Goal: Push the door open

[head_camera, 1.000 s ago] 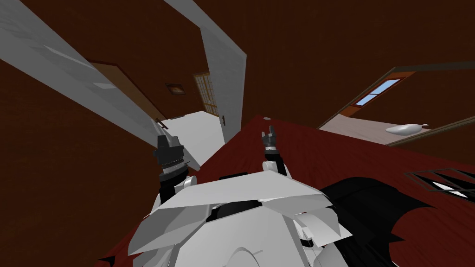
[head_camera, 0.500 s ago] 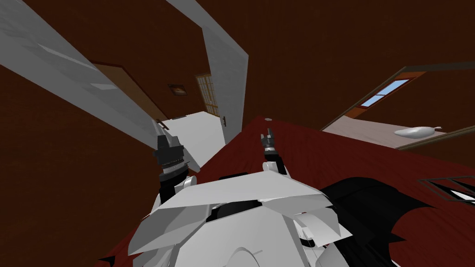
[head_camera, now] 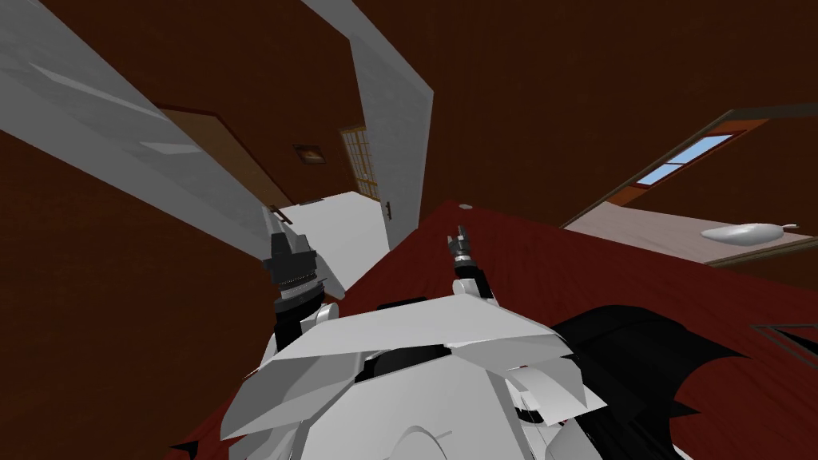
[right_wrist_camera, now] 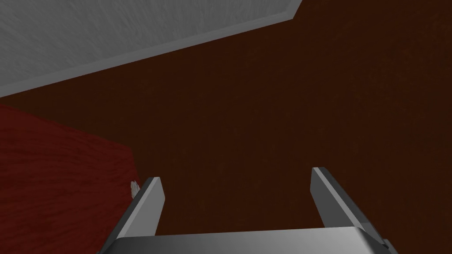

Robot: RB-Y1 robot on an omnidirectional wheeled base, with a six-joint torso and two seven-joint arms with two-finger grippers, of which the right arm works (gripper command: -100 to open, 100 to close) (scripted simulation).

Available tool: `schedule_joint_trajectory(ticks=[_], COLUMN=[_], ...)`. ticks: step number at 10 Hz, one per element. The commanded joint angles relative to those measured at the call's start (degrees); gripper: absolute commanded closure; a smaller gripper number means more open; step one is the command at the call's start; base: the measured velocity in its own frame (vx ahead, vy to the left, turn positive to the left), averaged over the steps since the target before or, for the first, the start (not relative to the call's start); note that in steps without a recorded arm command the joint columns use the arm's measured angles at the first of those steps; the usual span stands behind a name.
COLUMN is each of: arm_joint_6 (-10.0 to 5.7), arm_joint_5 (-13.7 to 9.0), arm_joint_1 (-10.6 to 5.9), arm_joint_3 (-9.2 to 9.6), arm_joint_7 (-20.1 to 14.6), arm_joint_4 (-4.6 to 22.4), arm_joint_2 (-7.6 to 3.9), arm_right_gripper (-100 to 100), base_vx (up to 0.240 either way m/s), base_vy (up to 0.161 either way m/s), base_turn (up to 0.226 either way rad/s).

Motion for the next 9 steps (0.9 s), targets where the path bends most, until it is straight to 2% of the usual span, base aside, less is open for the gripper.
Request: schedule_joint_trajectory(ticks=[1,9], arm_joint_6=[1.28,8.28], arm_joint_5=[-2.3,-14.68], arm_joint_1=[0.09,-0.32], arm_joint_3=[0.01,-0.51], arm_joint_7=[1.15,7.07], arm_joint_4=[1.07,7.0], arm_joint_2=[-0.29,-1.62], arm_right_gripper=[-100,-100], base_vx=[0.093,0.099], base_vy=[-0.005,-0.004], base_turn=[0.047,0.052])
